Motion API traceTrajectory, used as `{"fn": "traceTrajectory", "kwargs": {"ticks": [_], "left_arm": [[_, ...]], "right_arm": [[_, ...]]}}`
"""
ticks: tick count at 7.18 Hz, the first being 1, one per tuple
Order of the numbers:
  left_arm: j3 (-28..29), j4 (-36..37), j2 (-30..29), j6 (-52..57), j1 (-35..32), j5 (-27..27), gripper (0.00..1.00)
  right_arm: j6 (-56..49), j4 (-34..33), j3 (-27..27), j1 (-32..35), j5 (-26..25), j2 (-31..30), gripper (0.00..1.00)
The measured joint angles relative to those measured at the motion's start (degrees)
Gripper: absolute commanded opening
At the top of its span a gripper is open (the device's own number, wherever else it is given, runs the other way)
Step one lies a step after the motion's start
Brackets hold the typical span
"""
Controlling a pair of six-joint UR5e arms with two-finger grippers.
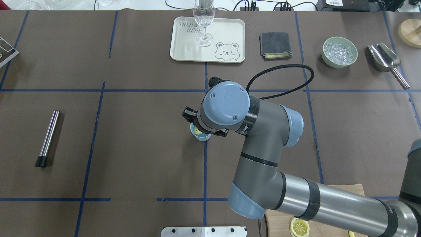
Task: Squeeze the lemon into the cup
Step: 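Lower the lemon slice into the blue cup and open the right gripper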
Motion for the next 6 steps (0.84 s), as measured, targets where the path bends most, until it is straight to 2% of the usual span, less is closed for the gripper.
{"fn": "traceTrajectory", "kwargs": {"ticks": [1,4,5,6], "left_arm": [[0.0,0.0,0.0,0.0,-0.09,0.0,1.0],[-0.14,0.0,0.01,0.17,-0.28,0.0,1.0],[-0.14,0.0,0.06,0.23,-0.31,0.0,1.0],[-0.07,0.0,0.07,0.22,-0.32,-0.02,1.0]], "right_arm": [[-0.01,0.0,-0.16,-0.05,-0.04,0.06,0.65],[0.24,0.01,-0.95,-0.09,-0.17,0.52,0.65],[0.27,0.05,-1.24,-0.08,-0.22,0.58,0.73],[0.16,0.1,-1.41,0.01,-0.23,0.63,1.0]]}}
